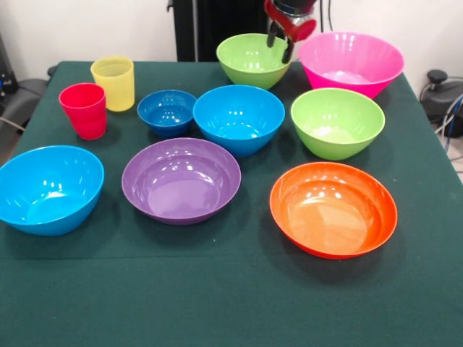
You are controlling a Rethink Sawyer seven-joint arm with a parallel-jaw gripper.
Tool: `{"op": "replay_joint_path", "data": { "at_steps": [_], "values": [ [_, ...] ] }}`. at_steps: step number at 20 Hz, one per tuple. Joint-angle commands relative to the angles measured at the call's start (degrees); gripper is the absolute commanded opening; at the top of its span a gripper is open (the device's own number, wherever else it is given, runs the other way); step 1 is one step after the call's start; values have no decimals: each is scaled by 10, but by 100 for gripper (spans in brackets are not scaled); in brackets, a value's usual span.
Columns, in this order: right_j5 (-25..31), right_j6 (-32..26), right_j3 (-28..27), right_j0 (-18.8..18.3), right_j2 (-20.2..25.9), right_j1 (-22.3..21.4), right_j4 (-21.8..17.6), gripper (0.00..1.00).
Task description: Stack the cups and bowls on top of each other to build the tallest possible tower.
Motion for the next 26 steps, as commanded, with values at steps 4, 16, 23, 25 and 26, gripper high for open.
{"op": "replay_joint_path", "data": {
  "at_steps": [4,16,23,25,26],
  "values": [
    [97,107,-22,9,32,-50,18,100],
    [87,107,-43,7,28,-18,23,100],
    [53,109,-59,0,44,15,27,100],
    [45,110,-63,-3,51,20,28,100],
    [41,110,-64,-6,56,22,28,100]
  ]
}}
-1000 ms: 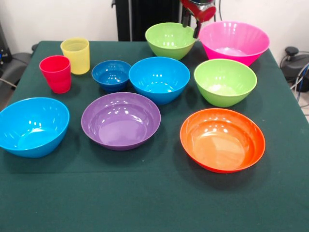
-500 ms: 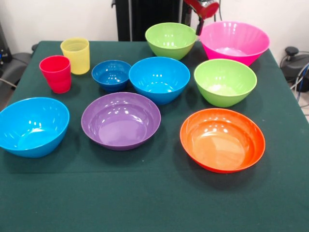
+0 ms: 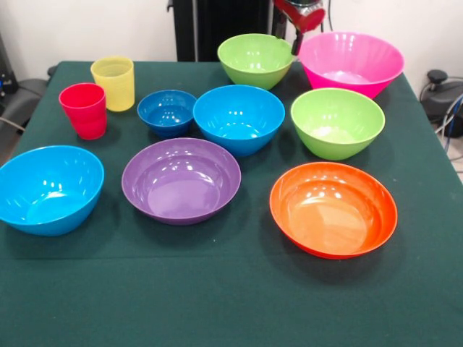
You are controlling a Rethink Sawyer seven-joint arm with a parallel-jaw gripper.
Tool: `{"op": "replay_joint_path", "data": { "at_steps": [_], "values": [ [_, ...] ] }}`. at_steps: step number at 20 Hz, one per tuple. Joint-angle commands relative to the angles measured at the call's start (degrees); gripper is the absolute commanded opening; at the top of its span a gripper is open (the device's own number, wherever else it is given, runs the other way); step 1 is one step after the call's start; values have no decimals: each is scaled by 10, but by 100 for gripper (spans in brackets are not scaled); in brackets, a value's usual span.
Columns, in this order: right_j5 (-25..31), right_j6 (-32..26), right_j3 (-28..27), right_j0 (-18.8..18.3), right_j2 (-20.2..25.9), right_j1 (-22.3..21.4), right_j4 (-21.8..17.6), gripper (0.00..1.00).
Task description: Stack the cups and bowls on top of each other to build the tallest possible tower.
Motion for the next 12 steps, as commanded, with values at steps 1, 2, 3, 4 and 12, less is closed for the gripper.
{"op": "replay_joint_path", "data": {
  "at_steps": [1,2,3,4,12],
  "values": [
    [-24,112,-62,-12,66,53,28,100],
    [-29,112,-63,-16,71,55,27,100],
    [-32,109,-64,-21,74,56,25,100],
    [-32,108,-65,-23,75,56,24,100],
    [-55,111,-57,-50,102,54,15,100]
  ]
}}
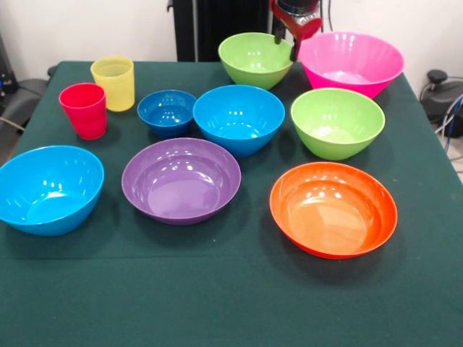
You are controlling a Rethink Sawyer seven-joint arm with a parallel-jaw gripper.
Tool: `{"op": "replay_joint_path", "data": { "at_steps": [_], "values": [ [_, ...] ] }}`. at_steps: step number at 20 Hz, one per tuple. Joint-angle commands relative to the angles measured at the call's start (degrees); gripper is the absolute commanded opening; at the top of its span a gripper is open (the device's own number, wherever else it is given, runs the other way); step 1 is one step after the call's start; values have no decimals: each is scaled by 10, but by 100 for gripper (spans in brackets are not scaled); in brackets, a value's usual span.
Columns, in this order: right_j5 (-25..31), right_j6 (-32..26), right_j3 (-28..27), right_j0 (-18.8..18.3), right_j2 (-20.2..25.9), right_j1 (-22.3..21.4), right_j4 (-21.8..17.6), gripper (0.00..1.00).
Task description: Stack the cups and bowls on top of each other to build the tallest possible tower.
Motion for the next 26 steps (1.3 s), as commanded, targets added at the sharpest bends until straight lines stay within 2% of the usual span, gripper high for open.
{"op": "replay_joint_path", "data": {
  "at_steps": [1,16,21,26],
  "values": [
    [-57,111,-47,-32,90,27,14,100],
    [-19,106,-38,-35,86,-6,15,100],
    [42,110,-43,-3,48,-35,22,100],
    [43,107,-41,-4,50,-40,22,100]
  ]
}}
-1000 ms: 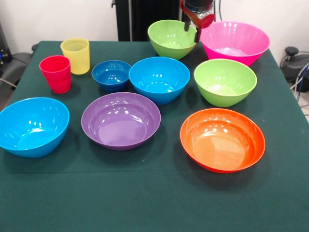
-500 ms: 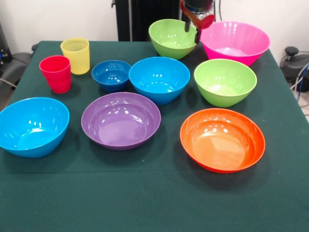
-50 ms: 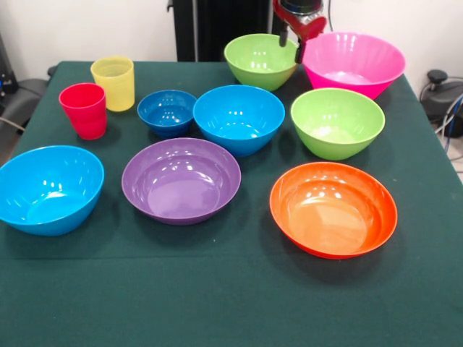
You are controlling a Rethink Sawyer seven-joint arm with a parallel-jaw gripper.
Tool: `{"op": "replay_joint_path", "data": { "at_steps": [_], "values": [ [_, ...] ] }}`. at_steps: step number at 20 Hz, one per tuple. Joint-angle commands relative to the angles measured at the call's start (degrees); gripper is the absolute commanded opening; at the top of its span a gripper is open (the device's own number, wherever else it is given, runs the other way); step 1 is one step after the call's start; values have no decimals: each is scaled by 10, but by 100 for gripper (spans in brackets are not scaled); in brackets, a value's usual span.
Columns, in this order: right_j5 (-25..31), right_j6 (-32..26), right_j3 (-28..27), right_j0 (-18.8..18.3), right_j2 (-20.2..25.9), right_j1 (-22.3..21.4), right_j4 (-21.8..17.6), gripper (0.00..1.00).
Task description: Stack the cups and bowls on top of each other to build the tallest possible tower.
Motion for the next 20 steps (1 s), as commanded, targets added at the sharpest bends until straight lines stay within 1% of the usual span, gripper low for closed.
{"op": "replay_joint_path", "data": {
  "at_steps": [1,4,10,14,17,20],
  "values": [
    [44,107,-41,11,31,-11,22,100],
    [53,105,-44,13,24,-13,22,100],
    [42,105,-46,10,26,-6,23,100],
    [48,112,-53,24,9,2,27,100],
    [35,110,-58,16,18,13,29,100],
    [30,112,-66,17,21,22,33,100]
  ]
}}
